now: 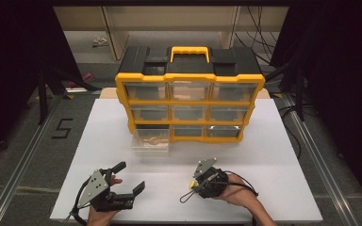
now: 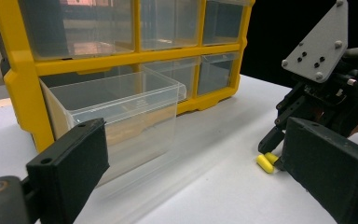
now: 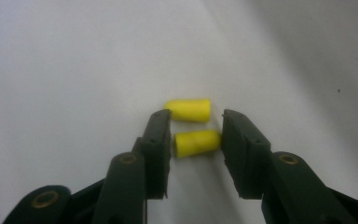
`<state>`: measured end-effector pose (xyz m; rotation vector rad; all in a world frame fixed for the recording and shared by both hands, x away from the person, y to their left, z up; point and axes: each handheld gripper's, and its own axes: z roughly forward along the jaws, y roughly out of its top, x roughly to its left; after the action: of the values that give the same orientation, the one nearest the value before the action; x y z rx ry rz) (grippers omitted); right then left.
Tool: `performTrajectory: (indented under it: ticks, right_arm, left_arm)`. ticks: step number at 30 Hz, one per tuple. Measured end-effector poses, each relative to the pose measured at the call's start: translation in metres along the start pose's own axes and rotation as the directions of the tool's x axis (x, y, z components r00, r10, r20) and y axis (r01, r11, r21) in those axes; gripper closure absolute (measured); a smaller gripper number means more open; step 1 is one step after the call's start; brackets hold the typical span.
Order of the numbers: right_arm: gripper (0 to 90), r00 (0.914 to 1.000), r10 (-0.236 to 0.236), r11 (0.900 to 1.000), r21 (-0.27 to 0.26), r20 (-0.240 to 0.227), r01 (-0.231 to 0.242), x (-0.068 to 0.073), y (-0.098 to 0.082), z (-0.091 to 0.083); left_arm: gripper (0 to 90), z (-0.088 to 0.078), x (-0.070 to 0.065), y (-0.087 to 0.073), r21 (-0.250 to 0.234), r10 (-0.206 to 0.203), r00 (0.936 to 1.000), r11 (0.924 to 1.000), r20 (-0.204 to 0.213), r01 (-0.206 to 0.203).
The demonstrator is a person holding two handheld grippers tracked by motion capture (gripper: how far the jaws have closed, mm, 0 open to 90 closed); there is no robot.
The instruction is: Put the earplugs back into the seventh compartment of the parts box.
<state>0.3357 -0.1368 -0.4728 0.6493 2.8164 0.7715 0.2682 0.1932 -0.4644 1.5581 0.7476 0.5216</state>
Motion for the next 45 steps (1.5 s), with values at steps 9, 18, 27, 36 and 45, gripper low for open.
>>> performTrajectory:
  ticks: [9, 18, 27, 36, 45]
  right_arm:
    - [67.9, 0.9985, 0.032, 0.999, -0.021, -0.044, -0.033, -0.005, -0.002, -0.005]
    - [67.8, 0.996, 0.084, 0.977, -0.201, 0.029, -0.076, -0.011, 0.0, -0.028]
    - [68.1, 0.9867, 0.145, 0.923, -0.369, 0.074, -0.107, -0.011, 0.006, -0.045]
    - [68.0, 0.9785, 0.181, 0.889, -0.441, 0.099, -0.12, -0.01, 0.02, -0.056]
    - [68.0, 0.9748, 0.201, 0.863, -0.489, 0.097, -0.129, -0.019, 0.041, -0.067]
  left_arm:
    - [7.4, 0.0, 0.0, 0.0, -0.001, -0.001, 1.0, 1.0, 0.002, 0.001]
    - [7.7, 0.0, 0.0, 0.0, 0.0, 0.0, 1.0, 1.0, -0.002, 0.0]
    - [7.8, 0.0, 0.0, 0.0, -0.001, -0.002, 1.0, 1.0, -0.004, 0.002]
    - [7.9, 0.0, 0.0, 0.0, -0.001, -0.003, 0.9999, 1.0, -0.01, 0.003]
    - [7.9, 0.002, -0.003, -0.001, 0.009, 0.007, 1.0, 0.9999, 0.001, -0.007]
